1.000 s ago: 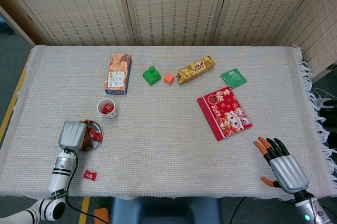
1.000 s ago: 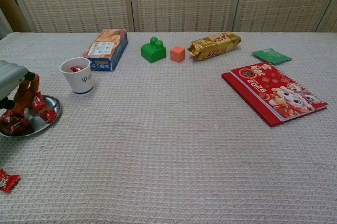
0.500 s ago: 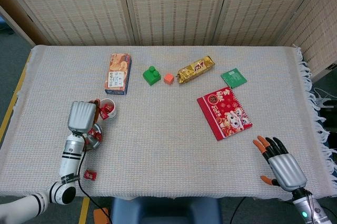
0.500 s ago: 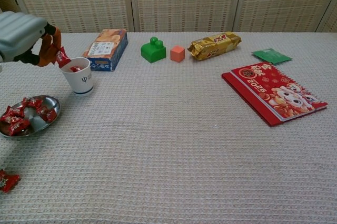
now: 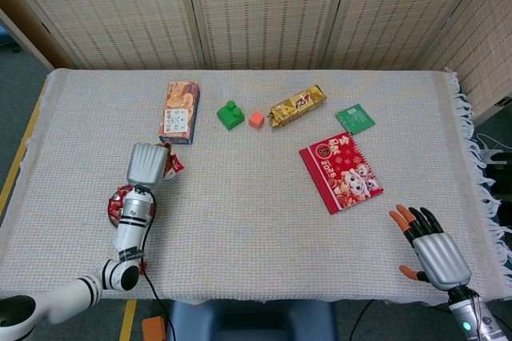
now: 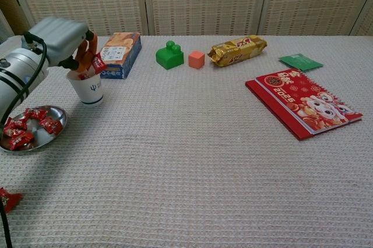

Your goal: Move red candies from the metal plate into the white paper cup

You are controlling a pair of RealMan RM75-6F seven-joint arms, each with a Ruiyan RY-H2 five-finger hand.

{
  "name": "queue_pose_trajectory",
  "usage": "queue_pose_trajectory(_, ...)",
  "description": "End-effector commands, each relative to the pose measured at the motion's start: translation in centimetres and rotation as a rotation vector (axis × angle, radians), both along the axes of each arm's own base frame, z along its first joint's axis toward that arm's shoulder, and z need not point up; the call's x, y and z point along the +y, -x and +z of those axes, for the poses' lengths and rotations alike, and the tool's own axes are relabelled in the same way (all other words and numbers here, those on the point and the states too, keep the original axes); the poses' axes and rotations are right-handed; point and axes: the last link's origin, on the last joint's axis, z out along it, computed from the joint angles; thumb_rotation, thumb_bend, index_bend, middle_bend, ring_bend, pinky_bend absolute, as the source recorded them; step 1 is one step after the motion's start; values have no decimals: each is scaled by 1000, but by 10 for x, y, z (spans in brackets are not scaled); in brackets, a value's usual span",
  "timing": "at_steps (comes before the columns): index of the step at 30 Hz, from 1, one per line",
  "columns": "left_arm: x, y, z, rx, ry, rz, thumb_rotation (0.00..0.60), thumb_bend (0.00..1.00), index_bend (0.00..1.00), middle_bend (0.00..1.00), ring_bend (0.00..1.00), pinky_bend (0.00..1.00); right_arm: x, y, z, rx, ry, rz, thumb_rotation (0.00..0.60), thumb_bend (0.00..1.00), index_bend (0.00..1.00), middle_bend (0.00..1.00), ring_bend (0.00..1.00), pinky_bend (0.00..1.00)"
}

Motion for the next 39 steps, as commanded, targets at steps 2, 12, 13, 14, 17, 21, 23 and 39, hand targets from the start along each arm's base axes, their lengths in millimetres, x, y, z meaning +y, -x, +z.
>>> queue_pose_trajectory(2,6,6,0,-8,-1,7,600,588,675,662,880,1000,0,0,0,0,1,-1,600,58,0,0,0,0)
queue_pose_trajectory(12,9,22,-1,53,-20,-22,600,588,675,666,882,1000,-1,-1,-2,2,-5,-1,600,58,0,0,0,0)
queue_pose_trajectory(13,9,23,-1,57,-20,-24,600,588,673,666,882,1000,-1,-1,-2,2,-5,-1,600,58,0,0,0,0)
queue_pose_trajectory(14,9,24,-2,62,-19,-27,600,587,670,666,881,1000,0,0,-2,1,-6,-1,600,58,0,0,0,0)
queue_pose_trajectory(17,9,25,-5,73,-16,-31,600,588,648,661,881,1000,0,-1,-2,1,-9,-1,600,58,0,0,0,0)
queue_pose_trajectory(21,10,25,-6,81,-20,-38,600,590,607,649,881,1000,0,-1,-1,-4,-13,0,600,58,0,0,0,0)
queue_pose_trajectory(23,10,26,-6,87,-20,-39,600,590,591,647,881,1000,0,-1,-1,-5,-11,0,600,57,0,0,0,0)
queue_pose_trajectory(39,11,32,0,97,-2,-29,600,501,273,421,881,1000,0,-1,-1,-6,-11,-1,600,57,0,0,0,0)
